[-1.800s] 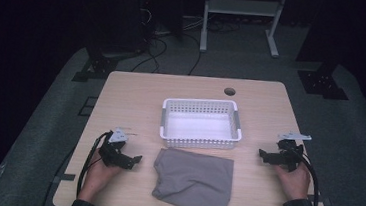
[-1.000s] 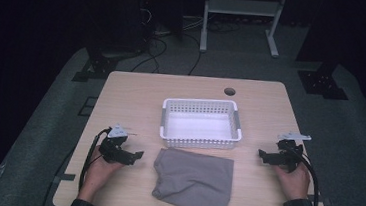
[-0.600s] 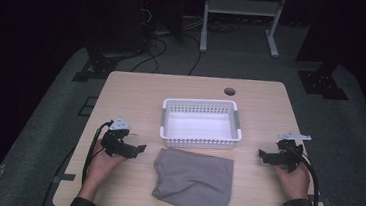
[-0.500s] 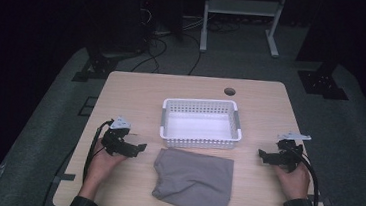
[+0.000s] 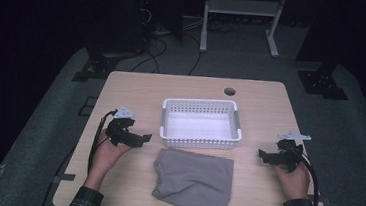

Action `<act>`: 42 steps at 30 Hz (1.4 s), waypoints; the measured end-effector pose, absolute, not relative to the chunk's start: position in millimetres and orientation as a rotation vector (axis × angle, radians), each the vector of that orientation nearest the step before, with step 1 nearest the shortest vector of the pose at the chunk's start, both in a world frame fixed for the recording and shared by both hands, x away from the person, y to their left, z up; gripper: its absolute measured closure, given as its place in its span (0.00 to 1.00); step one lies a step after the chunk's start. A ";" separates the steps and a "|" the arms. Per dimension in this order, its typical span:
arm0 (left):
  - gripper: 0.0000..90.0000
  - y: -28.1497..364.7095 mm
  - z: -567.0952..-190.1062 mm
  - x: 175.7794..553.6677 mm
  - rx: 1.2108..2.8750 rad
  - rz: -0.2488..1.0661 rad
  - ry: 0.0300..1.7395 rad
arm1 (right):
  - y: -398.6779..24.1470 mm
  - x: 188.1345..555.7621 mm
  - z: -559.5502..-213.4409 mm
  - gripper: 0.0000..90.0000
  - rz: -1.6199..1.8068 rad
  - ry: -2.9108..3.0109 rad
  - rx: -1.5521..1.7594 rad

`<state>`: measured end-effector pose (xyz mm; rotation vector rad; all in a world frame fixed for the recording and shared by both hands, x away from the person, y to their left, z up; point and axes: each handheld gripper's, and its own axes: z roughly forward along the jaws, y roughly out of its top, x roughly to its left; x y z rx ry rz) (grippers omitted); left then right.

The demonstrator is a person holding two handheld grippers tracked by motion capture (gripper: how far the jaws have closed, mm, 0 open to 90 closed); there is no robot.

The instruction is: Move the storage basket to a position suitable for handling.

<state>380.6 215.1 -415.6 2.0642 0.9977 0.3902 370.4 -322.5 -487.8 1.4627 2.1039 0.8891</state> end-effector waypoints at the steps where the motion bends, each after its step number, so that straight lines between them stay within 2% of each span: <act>1: 0.06 213.5 -413.2 383.4 2.060 0.393 0.992 | -322.5 370.4 -487.8 0.00 0.889 2.104 1.463; 11: 0.09 204.6 -405.2 398.6 2.057 0.376 1.005 | -322.4 370.5 -487.8 0.00 0.889 2.103 1.463; 22: 0.16 187.3 -402.6 409.0 2.067 0.353 1.014 | -322.4 370.8 -487.8 0.00 0.888 2.100 1.466; 33: 0.31 165.9 -405.6 417.3 2.105 0.340 1.042 | -322.5 370.8 -487.8 0.00 0.888 2.101 1.465; 39: 0.41 158.1 -410.6 419.2 2.124 0.323 1.054 | -322.4 370.8 -487.8 0.00 0.888 2.100 1.466; 42: 0.50 154.5 -412.2 419.5 2.136 0.323 1.063 | -322.4 370.8 -487.7 0.00 0.888 2.100 1.466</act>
